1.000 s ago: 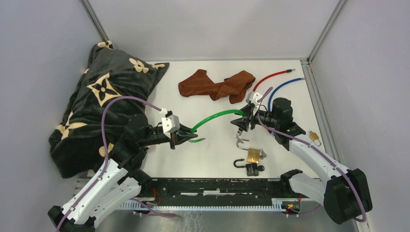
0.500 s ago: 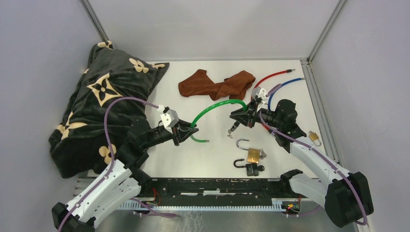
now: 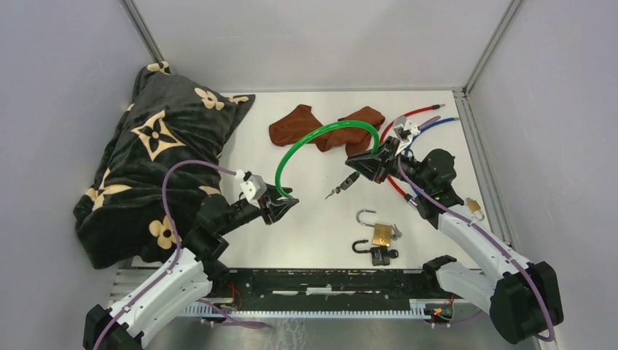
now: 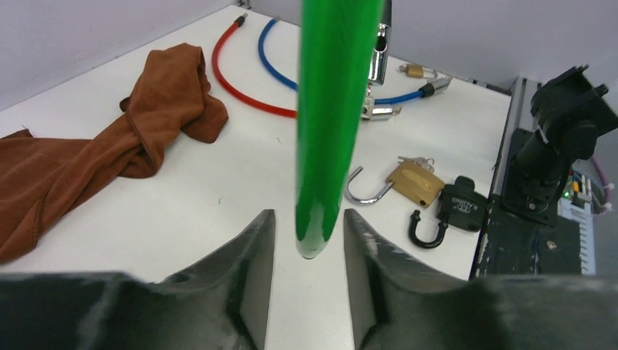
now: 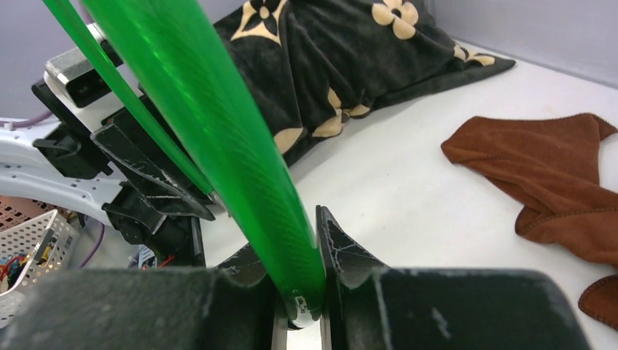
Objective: Lock with the key
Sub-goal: Lock the lock.
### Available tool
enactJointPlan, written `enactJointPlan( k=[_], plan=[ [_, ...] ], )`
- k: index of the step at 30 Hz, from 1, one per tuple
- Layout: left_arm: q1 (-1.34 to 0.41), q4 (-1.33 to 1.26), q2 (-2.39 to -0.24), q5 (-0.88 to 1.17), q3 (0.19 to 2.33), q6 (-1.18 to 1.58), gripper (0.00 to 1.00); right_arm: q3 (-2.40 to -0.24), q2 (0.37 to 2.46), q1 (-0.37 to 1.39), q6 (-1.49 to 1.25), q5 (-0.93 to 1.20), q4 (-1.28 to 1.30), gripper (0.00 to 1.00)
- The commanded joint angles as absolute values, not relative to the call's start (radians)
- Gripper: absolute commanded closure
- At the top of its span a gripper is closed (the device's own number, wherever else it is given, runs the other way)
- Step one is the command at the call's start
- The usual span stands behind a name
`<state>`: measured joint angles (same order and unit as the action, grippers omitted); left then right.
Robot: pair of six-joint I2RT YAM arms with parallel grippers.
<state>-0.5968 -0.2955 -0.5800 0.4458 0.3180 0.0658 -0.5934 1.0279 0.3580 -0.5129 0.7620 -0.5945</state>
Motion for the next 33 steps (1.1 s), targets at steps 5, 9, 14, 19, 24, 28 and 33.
enactJointPlan(
  k=[5,9,14,19,24,28,33],
  plan=[
    [-0.597,-0.46,-0.574,0.423,0.345,0.143,0.97,-0.662,0.977,0.359,-0.556,0.766,-0.685,1.0],
    [-0.598,-0.483,-0.568,0.476,0.407,0.19,0.98,-0.664,0.985,0.381,-0.561,0.723,-0.665,1.0],
    [-0.599,-0.559,-0.612,0.504,0.531,0.243,0.98,-0.667,1.019,0.531,-0.613,0.519,-0.74,1.0],
    [-0.644,-0.653,-0.694,0.504,0.609,0.237,0.98,-0.647,1.113,0.622,-0.868,0.317,-1.007,1.0],
    [-0.687,-0.667,-0.733,0.502,0.614,0.209,0.98,-0.69,1.19,0.687,-0.979,0.215,-1.064,1.0],
    [-0.696,-0.675,-0.748,0.442,0.598,0.182,0.98,-0.714,1.204,0.741,-0.979,0.166,-1.065,1.0],
    [-0.699,-0.691,-0.757,0.406,0.592,0.156,0.98,-0.723,1.205,0.771,-0.966,0.159,-1.065,1.0]
  ],
)
